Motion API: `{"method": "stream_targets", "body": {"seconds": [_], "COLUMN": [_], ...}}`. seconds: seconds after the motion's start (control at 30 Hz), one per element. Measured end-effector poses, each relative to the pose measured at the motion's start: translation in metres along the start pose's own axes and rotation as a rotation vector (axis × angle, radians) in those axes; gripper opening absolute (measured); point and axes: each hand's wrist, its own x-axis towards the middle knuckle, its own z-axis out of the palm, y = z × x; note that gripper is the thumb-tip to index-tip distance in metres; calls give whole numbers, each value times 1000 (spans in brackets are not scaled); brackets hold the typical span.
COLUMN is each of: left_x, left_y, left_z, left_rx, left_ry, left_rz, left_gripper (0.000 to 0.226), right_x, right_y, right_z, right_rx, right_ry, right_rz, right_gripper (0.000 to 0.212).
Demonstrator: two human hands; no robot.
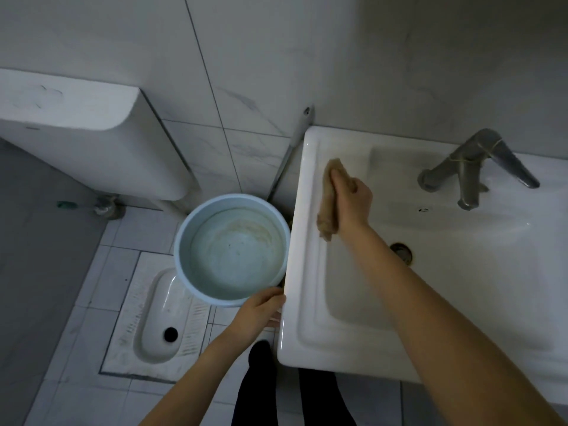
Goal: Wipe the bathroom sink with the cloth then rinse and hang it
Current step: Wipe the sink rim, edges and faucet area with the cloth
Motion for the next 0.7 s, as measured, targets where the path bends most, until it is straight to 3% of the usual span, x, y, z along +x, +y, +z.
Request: {"method": "stream_targets", "body": {"seconds": [0.13, 0.23, 0.37, 0.57, 0.7], "left_x": [-1, 17, 62, 100, 105], "left_y": [28, 54, 79, 80, 76], "left_z": [7, 20, 40, 60, 61], "left_rx": [27, 215, 429, 661, 697], "left_ry": [190, 303, 393, 483, 538], "left_rz": [167, 338, 494, 564, 587], "left_gripper": [38, 53, 68, 63, 63], "right_x": [-6, 2, 18, 54, 95], "right_y": [-16, -12, 5, 29, 26], "right_z": [-58, -80, -83, -57, -19], "right_rx": [121, 79, -86, -274, -586], "right_ry": [-46, -30, -29, -188, -224], "right_rz": [64, 24, -90, -290, -539], "right_gripper": [25, 26, 34, 21, 21]}}
